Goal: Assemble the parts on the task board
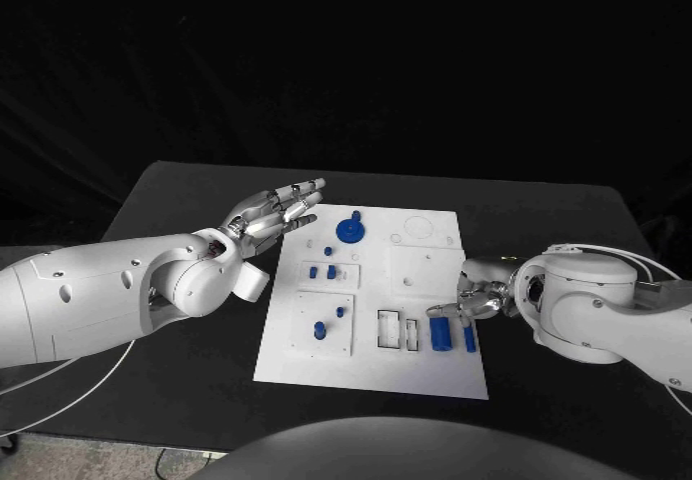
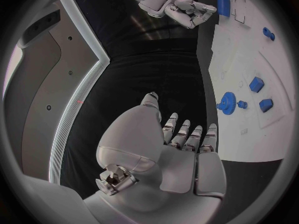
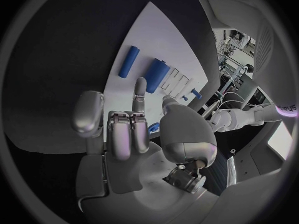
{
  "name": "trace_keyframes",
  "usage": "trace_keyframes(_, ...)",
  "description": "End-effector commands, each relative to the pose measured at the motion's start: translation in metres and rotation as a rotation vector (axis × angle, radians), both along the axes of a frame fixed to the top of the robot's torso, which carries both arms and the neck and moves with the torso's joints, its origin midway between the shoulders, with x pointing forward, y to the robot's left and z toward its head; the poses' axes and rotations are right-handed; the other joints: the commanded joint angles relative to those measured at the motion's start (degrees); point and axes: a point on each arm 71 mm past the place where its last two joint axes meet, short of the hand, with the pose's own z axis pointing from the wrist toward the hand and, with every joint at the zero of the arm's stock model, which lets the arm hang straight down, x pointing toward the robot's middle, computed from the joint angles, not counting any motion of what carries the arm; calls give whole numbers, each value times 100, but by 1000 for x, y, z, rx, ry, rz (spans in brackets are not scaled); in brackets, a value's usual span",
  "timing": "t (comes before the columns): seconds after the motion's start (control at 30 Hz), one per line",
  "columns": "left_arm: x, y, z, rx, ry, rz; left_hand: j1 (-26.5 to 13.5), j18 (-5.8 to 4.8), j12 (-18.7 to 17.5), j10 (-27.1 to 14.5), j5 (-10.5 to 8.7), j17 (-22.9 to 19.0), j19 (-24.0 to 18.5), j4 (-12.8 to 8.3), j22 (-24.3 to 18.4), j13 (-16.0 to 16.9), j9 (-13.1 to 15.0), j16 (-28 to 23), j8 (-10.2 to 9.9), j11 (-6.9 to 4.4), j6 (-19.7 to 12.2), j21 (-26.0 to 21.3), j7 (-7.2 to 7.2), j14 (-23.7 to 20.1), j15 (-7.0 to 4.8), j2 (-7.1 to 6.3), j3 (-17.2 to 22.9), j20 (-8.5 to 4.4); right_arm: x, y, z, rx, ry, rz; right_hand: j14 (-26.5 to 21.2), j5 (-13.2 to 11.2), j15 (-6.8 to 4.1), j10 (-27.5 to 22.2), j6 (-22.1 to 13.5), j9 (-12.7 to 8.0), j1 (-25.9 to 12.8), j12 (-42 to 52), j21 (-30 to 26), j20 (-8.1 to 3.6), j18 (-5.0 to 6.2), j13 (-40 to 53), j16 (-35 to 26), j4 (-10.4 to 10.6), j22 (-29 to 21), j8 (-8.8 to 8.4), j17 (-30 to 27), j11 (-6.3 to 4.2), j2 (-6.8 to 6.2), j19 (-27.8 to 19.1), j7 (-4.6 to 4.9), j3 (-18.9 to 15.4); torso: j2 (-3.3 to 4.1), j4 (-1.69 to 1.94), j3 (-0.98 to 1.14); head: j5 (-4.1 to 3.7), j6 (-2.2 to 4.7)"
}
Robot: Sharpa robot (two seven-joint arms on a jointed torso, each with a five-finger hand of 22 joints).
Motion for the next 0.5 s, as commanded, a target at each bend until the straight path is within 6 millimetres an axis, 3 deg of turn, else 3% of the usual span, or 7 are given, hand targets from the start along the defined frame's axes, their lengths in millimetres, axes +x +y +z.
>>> trace_keyframes(0.03,-1,-3,0,-15,1,-21,-4,-65,37,3,38,5,29,-6,-2,9,6,34,18,23,-17,12,-19,28,10,62,-38,-2,1,2,-1,3,-17,-7,547,-54,-33,600,-2,24,-8,21,-16,-37,-89,1506,-40,4,817,-26,1146,-43,-77,94,-10,-18,1,3,-1,-4,0)
trace_keyframes(0.5,-1,-3,0,-15,3,-22,1,-70,40,6,44,6,29,-9,-5,9,5,38,18,36,-22,11,-22,33,14,66,-39,-2,2,8,-16,-64,-14,36,530,-37,-22,600,-72,113,190,21,-157,-30,-63,1506,-88,-13,779,-87,1064,-38,-137,46,2,46,2,9,-4,11,0)
